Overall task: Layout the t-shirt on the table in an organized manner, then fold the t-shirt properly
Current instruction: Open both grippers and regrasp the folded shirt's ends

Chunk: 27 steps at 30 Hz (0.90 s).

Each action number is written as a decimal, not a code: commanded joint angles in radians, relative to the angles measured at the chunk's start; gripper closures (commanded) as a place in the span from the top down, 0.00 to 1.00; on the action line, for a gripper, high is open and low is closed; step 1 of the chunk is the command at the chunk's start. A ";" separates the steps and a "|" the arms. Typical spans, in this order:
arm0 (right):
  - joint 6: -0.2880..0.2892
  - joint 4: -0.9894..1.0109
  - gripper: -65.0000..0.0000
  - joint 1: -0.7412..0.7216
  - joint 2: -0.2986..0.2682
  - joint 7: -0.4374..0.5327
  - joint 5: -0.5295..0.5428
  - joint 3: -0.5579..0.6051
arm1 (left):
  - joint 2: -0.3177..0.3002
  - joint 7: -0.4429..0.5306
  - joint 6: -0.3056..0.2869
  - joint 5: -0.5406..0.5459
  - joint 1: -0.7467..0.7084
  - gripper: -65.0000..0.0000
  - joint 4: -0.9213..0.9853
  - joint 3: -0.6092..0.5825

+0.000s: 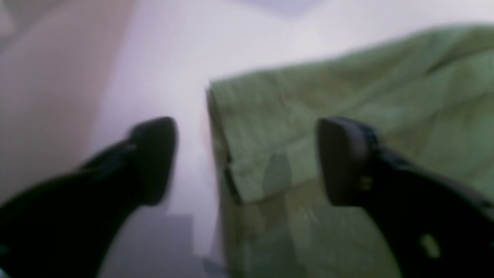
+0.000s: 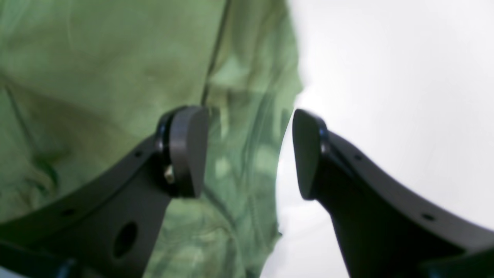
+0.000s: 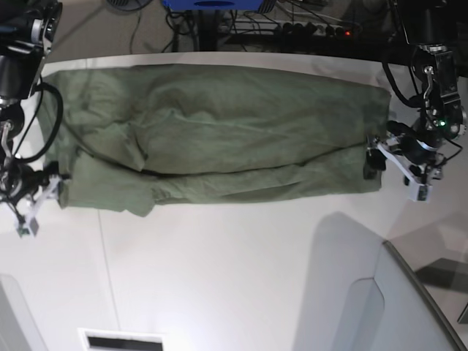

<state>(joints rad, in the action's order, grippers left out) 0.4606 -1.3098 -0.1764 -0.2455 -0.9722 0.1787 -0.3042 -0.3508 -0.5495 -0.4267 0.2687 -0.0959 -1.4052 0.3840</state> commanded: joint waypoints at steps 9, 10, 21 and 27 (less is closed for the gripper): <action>0.005 0.252 0.52 -0.185 -0.041 0.178 0.009 0.145 | 0.032 0.019 0.007 0.010 -0.060 0.99 -0.081 0.132; 0.005 0.301 0.52 -0.202 -0.041 0.200 0.009 0.156 | 0.032 0.022 0.007 0.010 -0.074 0.99 -0.079 0.132; 0.005 0.517 0.49 -0.249 -0.042 0.316 0.008 0.167 | 0.029 0.026 0.005 0.010 -0.137 0.99 -0.079 0.134; 0.004 0.517 0.01 -0.249 -0.041 0.313 0.008 0.167 | 0.031 0.026 0.005 0.010 -0.132 0.99 -0.076 0.134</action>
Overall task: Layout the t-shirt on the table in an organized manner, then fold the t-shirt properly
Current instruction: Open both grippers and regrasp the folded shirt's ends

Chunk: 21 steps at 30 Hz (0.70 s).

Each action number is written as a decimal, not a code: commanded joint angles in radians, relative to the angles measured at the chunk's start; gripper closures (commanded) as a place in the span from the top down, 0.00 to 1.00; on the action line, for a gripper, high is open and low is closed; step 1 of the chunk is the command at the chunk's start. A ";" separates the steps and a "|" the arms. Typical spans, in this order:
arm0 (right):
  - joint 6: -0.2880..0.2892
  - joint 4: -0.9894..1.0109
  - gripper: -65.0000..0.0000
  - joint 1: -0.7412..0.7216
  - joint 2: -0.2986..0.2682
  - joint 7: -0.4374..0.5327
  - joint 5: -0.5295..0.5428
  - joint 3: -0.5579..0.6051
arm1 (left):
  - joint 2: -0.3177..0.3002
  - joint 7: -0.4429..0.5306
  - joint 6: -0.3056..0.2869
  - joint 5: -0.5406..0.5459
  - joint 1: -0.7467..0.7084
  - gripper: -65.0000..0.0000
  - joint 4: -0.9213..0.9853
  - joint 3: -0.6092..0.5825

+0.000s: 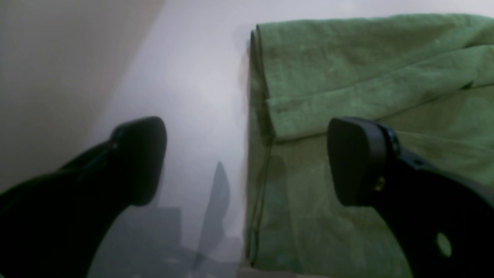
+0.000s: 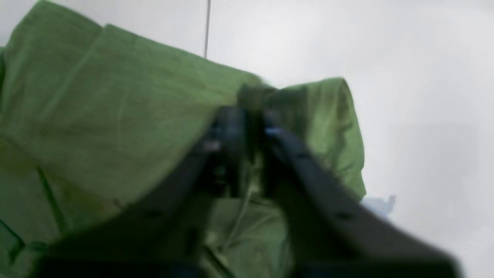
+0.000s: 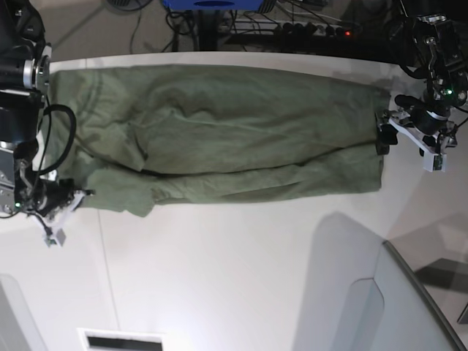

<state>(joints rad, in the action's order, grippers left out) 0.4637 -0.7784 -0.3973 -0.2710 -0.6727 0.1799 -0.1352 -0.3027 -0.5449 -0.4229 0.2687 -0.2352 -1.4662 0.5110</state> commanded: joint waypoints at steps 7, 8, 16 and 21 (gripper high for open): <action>0.000 -0.049 0.00 -0.024 -0.015 -0.017 0.007 -0.005 | -0.017 0.019 0.002 0.010 0.010 0.99 -0.009 0.007; 0.000 -0.069 0.00 -0.015 -0.015 -0.038 0.007 -0.007 | -0.017 0.019 0.002 0.010 0.010 0.99 -0.009 0.007; 0.000 -0.356 0.00 0.084 -0.011 -0.198 0.008 -0.010 | -0.017 0.019 0.002 0.010 0.013 0.99 -0.009 0.007; 0.000 -0.451 0.00 0.131 -0.007 -0.287 0.011 -0.010 | -0.017 0.019 0.002 0.010 0.013 0.99 -0.009 0.007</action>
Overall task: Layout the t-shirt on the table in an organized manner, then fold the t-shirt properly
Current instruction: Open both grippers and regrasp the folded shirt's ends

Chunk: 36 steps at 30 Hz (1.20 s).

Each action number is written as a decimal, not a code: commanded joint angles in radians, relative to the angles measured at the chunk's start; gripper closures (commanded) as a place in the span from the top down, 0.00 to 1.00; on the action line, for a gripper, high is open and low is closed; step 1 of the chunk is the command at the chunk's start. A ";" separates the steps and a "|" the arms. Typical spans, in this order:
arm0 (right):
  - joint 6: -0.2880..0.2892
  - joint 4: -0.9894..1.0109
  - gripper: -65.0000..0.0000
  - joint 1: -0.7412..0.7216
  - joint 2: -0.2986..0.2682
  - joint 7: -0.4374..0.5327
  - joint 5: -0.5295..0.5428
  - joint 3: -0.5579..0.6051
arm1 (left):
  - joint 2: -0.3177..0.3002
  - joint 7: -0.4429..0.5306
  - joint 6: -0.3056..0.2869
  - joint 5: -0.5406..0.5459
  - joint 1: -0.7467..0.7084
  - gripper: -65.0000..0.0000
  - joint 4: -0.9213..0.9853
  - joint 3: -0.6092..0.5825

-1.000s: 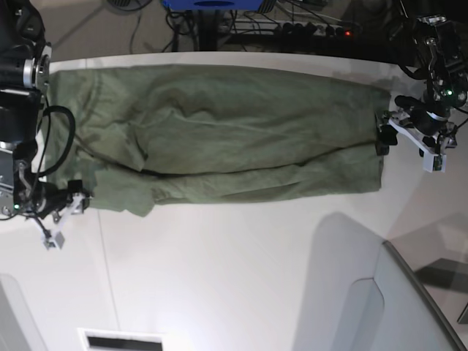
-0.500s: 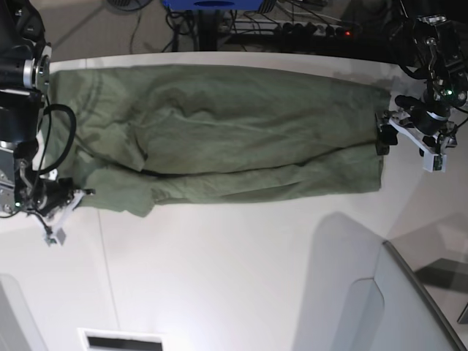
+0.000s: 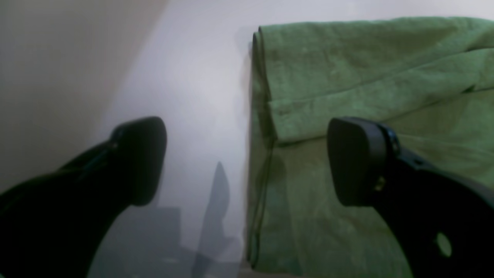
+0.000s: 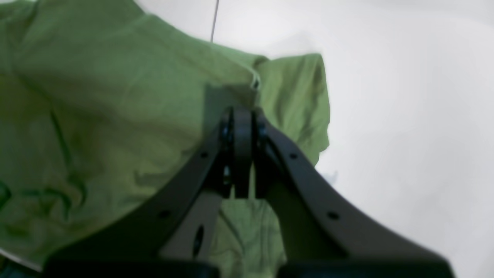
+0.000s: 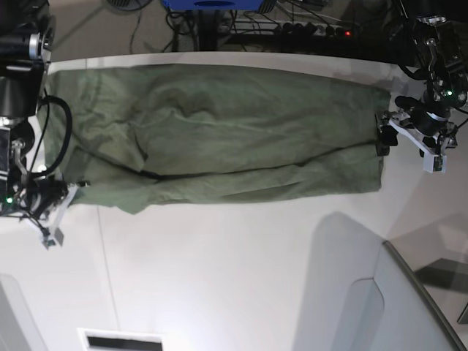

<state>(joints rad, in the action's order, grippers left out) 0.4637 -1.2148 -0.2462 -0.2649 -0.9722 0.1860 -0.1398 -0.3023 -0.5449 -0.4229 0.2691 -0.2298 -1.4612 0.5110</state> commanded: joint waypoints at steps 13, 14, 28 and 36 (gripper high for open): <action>0.002 -0.236 0.00 0.143 0.043 -0.173 0.005 -0.122 | -0.018 0.018 0.002 0.009 0.056 0.99 0.035 -0.004; 0.002 -0.242 0.00 0.158 0.043 -0.173 0.005 -0.125 | -0.018 0.018 0.002 0.009 0.057 0.99 0.035 -0.004; 0.002 -0.245 0.05 0.215 0.126 -0.178 0.005 -0.125 | -0.018 0.018 0.002 0.009 0.068 0.99 0.035 -0.001; -0.004 -0.371 0.39 0.250 0.126 -0.178 0.000 -0.126 | -0.021 0.016 0.002 0.071 0.063 0.99 0.029 0.008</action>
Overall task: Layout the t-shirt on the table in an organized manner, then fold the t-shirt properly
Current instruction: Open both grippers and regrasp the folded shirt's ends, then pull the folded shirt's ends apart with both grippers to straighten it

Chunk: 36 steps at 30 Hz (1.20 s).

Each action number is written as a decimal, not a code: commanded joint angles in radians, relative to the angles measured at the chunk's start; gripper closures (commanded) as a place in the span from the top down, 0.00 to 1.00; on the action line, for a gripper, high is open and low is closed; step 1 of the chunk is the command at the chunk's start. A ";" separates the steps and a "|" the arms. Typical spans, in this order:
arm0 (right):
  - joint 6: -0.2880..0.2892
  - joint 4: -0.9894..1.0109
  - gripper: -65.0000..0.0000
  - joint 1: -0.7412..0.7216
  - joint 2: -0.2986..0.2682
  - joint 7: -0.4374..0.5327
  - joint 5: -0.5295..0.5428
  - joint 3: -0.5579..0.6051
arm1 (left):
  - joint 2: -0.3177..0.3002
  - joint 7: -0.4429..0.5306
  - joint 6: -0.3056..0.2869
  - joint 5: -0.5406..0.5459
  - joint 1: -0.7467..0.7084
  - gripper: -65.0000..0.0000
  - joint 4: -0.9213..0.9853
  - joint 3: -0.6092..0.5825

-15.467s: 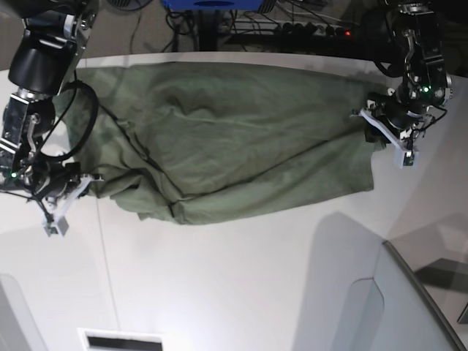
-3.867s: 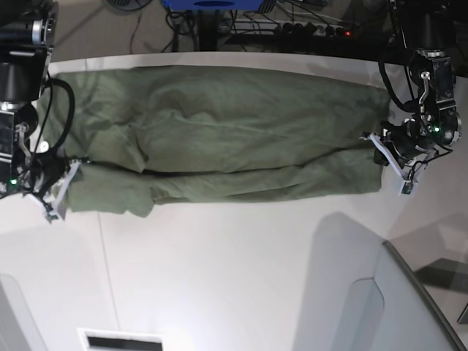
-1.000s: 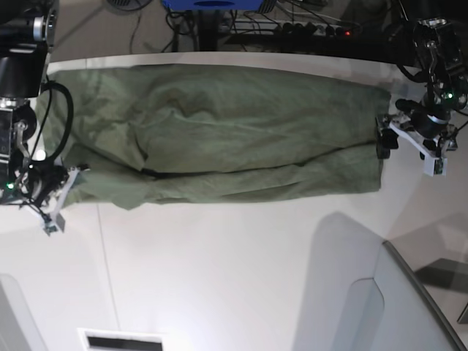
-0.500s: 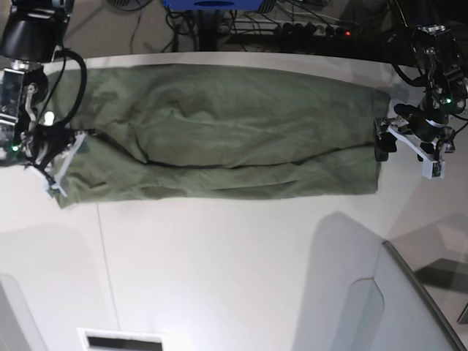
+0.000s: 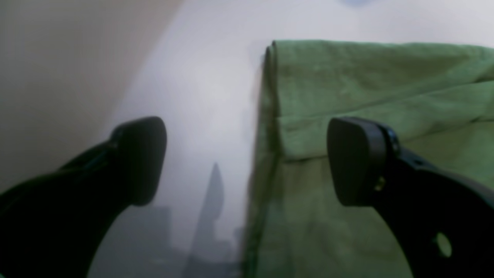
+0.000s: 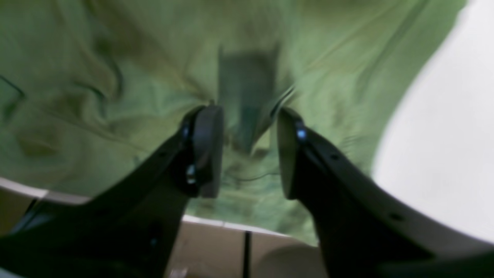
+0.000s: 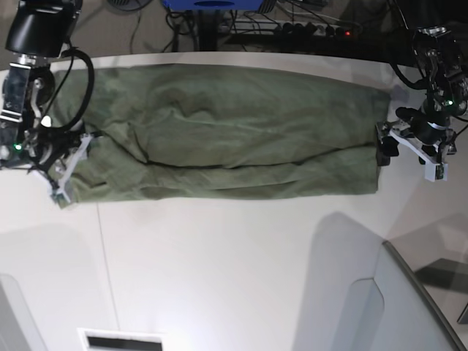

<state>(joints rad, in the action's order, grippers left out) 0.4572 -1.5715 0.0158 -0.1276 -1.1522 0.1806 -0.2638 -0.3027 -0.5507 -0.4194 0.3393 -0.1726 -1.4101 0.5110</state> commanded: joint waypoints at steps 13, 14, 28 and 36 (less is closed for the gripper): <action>0.001 -0.119 0.55 0.134 -0.039 0.278 0.006 -0.002 | -0.122 0.028 -0.227 0.386 0.115 1.00 0.366 -0.035; 0.001 -0.119 0.55 0.134 -0.039 0.278 0.006 -0.002 | -0.120 0.028 -0.227 0.386 0.127 1.00 0.389 -0.048; 0.004 -0.120 0.55 0.140 -0.039 0.282 0.006 -0.002 | -0.085 0.215 -0.226 0.318 0.164 0.99 0.642 -0.160; 0.005 -0.120 0.55 0.140 -0.039 0.278 0.007 -0.002 | -0.076 0.215 -0.226 0.314 0.164 0.79 0.631 -0.154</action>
<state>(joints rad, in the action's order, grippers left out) 0.4618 -1.6711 0.1650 -0.1562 -0.8890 0.1795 -0.2619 -0.3691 -0.2787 -0.6590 0.6819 -0.0029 -0.7780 0.3584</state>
